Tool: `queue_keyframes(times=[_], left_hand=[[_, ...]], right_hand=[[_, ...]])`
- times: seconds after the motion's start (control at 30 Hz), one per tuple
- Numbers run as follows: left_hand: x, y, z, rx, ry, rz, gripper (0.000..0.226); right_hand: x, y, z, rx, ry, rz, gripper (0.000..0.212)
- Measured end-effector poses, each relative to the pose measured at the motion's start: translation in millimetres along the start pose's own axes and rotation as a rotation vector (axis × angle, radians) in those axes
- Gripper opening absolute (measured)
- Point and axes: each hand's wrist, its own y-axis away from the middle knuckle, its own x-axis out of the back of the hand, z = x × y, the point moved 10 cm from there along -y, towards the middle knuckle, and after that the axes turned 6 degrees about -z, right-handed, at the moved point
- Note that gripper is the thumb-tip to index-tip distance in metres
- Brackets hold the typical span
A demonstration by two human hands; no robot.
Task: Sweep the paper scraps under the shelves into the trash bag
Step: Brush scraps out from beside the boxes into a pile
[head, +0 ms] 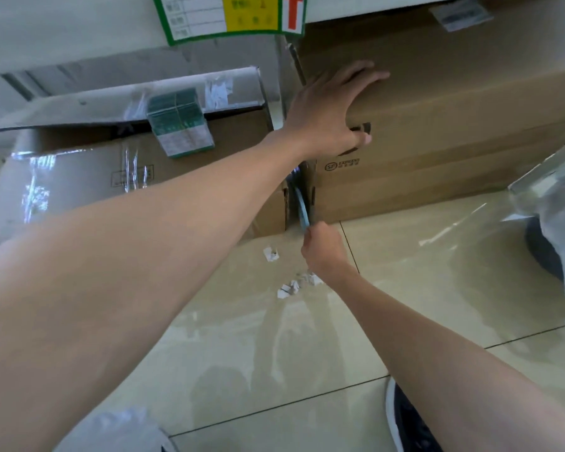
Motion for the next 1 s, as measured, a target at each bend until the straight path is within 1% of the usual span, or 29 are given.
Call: queue_keyframes(times=[0.1,0.27,0.4,0.53,0.7,0.83,0.93,1.0], left_hand=[[2,0,1,-0.002,0.000,-0.003,0.081],[2,1,3,0.023,0.014,-0.021,0.080],[1,1,3,0.027,0.013,-0.022,0.081],[0,1,1,0.027,0.001,-0.003,0.081],[0,0,-2,0.002,0.018,0.033,0.080],[-1,-2,-3,-0.006,0.010,0.029,0.080],[1,-1,-3,0.001,0.011,0.035,0.080],[2,-1,-2,0.008,0.014,0.037,0.080]], right_hand=[[-4,14,10,0.016,0.027,-0.039,0.018],[-2,35,23,0.035,0.082,-0.125,0.017],[23,40,18,0.081,0.083,-0.113,0.014],[43,27,6,0.168,0.084,-0.044,0.025],[27,-3,-4,0.145,0.026,-0.082,0.036],[18,-19,-2,0.075,-0.039,-0.083,0.018],[12,-12,0,0.074,0.004,-0.134,0.009],[9,-1,3,0.102,0.070,-0.180,0.013]])
